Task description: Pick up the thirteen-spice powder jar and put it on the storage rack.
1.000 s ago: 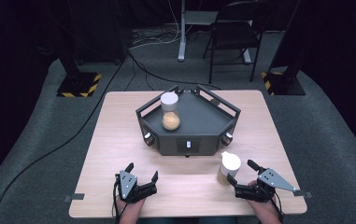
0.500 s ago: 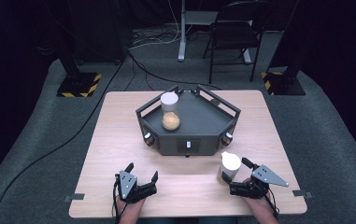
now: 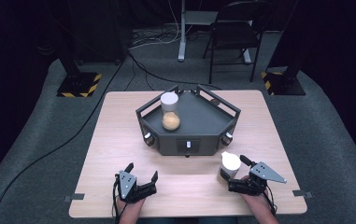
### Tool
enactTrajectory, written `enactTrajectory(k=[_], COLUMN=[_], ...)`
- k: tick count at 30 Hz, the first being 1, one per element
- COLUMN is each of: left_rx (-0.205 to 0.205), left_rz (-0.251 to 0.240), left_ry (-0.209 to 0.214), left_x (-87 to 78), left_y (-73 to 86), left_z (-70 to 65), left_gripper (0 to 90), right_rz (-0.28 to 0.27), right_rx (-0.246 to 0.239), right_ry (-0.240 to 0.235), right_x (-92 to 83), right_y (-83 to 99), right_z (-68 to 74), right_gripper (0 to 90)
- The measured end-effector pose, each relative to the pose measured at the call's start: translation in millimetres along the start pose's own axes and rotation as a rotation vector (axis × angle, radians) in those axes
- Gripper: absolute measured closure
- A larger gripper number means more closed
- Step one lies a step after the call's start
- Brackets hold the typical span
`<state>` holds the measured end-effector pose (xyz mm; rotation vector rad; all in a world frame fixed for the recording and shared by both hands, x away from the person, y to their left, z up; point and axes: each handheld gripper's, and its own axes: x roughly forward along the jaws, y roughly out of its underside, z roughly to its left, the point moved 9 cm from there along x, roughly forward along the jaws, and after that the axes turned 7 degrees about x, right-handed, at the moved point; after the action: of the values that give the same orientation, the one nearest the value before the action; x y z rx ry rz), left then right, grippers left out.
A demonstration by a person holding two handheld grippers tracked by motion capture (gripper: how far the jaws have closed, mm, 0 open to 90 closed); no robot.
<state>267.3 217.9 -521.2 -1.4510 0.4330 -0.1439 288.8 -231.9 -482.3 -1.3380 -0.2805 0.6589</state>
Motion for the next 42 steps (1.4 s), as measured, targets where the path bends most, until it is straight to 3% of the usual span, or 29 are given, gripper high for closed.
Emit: enactTrajectory(k=[10,15,30,35,42], left_rx=[-0.003,0.004,0.004,0.003,0.003], left_rz=[-0.001,0.001,-0.004,-0.003,-0.004], left_ry=[0.0,0.0,-0.003,-0.003,-0.002], left_x=[0.0,0.3,0.0,0.0,0.0], left_y=[0.1,-0.2,0.2,0.1,0.2], left_z=[0.2,-0.5,-0.9,-0.7,-0.6], left_gripper=[1.4,1.4,1.4,1.4,1.4], right_rz=[0.05,0.04,0.042,0.045,0.039], right_rx=[-0.037,-0.066,-0.063,-0.085,-0.067], right_ry=[-0.025,0.044,0.046,0.022,0.007], right_x=[8.4,7.7,8.6,6.0,4.3], right_y=[-9.0,-8.7,-16.5,-27.0,-43.1], right_z=[2.8,9.6,14.8,21.4,25.5], right_gripper=[16.7,28.8,30.0,30.1,30.1])
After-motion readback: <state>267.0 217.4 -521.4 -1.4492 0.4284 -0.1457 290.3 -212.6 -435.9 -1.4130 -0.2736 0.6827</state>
